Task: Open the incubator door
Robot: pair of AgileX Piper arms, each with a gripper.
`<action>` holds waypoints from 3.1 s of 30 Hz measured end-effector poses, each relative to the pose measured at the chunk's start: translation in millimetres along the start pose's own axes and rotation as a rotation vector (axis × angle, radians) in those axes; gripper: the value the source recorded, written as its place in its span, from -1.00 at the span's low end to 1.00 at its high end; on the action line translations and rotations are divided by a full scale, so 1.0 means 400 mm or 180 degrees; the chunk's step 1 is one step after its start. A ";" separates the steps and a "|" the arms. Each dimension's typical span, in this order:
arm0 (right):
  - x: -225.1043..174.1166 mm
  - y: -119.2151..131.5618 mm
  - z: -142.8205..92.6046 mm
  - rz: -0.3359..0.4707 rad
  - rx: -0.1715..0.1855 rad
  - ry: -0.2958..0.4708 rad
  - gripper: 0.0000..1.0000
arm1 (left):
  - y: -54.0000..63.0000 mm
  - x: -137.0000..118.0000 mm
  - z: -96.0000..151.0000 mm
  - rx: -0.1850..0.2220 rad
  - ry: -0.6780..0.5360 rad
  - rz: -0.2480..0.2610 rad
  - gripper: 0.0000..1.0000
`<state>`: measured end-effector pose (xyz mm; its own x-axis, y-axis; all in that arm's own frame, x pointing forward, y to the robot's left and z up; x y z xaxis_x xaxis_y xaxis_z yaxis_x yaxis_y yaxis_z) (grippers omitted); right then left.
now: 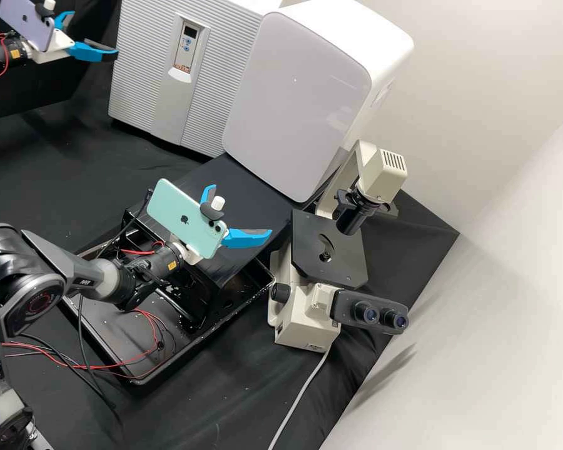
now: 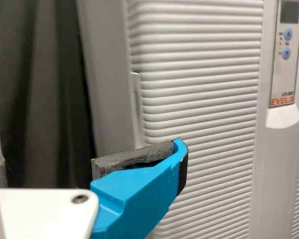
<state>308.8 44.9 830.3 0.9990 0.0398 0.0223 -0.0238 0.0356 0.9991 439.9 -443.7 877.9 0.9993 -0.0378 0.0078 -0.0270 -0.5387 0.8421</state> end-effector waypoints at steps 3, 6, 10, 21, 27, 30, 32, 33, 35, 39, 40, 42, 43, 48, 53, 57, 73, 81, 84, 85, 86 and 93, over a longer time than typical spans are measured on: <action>0.000 0.000 0.000 0.0000 0.0000 0.0000 1.00 | -0.005 0.034 0.005 -0.0020 -0.0155 -0.0075 1.00; 0.000 0.000 0.000 0.0000 0.0000 0.0000 1.00 | 0.000 0.058 0.018 -0.0110 -0.0366 -0.0107 1.00; 0.000 0.000 0.000 0.0000 0.0000 0.0000 1.00 | 0.004 0.083 0.040 -0.0192 -0.0676 -0.0209 1.00; 0.000 0.000 0.000 0.0000 0.0000 0.0000 1.00 | 0.015 0.132 0.058 -0.0295 -0.1021 -0.0293 1.00; 0.000 0.000 0.000 0.0000 0.0000 0.0000 1.00 | 0.024 0.140 0.057 -0.0334 -0.1009 -0.0318 1.00; 0.000 0.000 0.000 0.0000 0.0000 0.0000 1.00 | 0.025 0.141 0.057 -0.0333 -0.1005 -0.0320 1.00; 0.000 0.000 0.000 0.0000 0.0000 0.0000 1.00 | 0.025 0.141 0.057 -0.0333 -0.1005 -0.0320 1.00; 0.000 0.000 0.000 0.0000 0.0000 0.0000 1.00 | 0.021 0.139 0.057 -0.0337 -0.1001 -0.0333 1.00; 0.000 0.000 0.000 0.0000 0.0000 0.0000 1.00 | 0.014 0.137 0.055 -0.0348 -0.0990 -0.0359 1.00; 0.000 0.000 0.000 0.0000 0.0000 0.0000 1.00 | -0.003 0.121 0.054 -0.0394 -0.0969 -0.0437 1.00; 0.000 0.000 0.000 0.0000 0.0000 0.0000 1.00 | -0.005 0.118 0.054 -0.0400 -0.0972 -0.0446 1.00; 0.000 0.000 0.000 0.0000 0.0000 0.0000 1.00 | -0.009 0.106 0.061 -0.0403 -0.0978 -0.0484 1.00; 0.000 0.000 0.000 0.0000 0.0000 0.0000 1.00 | -0.010 0.102 0.063 -0.0394 -0.0983 -0.0494 1.00; 0.000 0.000 0.000 0.0000 0.0000 0.0000 1.00 | -0.011 0.089 0.073 -0.0361 -0.0986 -0.0504 1.00; 0.000 0.000 0.000 0.0000 0.0000 0.0000 1.00 | -0.011 0.089 0.076 -0.0330 -0.0979 -0.0500 1.00; 0.000 0.000 0.000 0.0000 0.0000 0.0000 1.00 | -0.011 0.089 0.075 -0.0288 -0.0967 -0.0483 -1.00; 0.000 0.000 0.000 0.0000 0.0000 0.0000 1.00 | 0.009 0.069 0.082 -0.0215 -0.0995 -0.0352 -1.00; 0.000 0.000 0.000 0.0000 0.0000 0.0000 1.00 | 0.005 0.064 0.082 -0.0279 -0.1001 -0.0336 -1.00; 0.000 0.000 0.000 0.0000 0.0000 0.0000 1.00 | 0.005 0.064 0.082 -0.0281 -0.1000 -0.0335 -1.00; 0.000 0.000 0.000 0.0000 0.0000 0.0000 1.00 | 0.006 0.064 0.082 -0.0286 -0.0997 -0.0333 -1.00; 0.000 0.000 0.000 0.0000 0.0000 0.0000 1.00 | 0.006 0.064 0.082 -0.0286 -0.0997 -0.0333 -1.00; 0.000 0.000 0.000 0.0000 0.0000 0.0000 1.00 | 0.005 0.063 0.078 -0.0376 -0.0946 -0.0308 -1.00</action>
<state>308.8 44.9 830.3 0.9990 0.0398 0.0223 -0.0238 0.0356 0.9991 464.1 -472.2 863.1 0.9448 -0.2444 -0.2183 0.0885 -0.4513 0.8880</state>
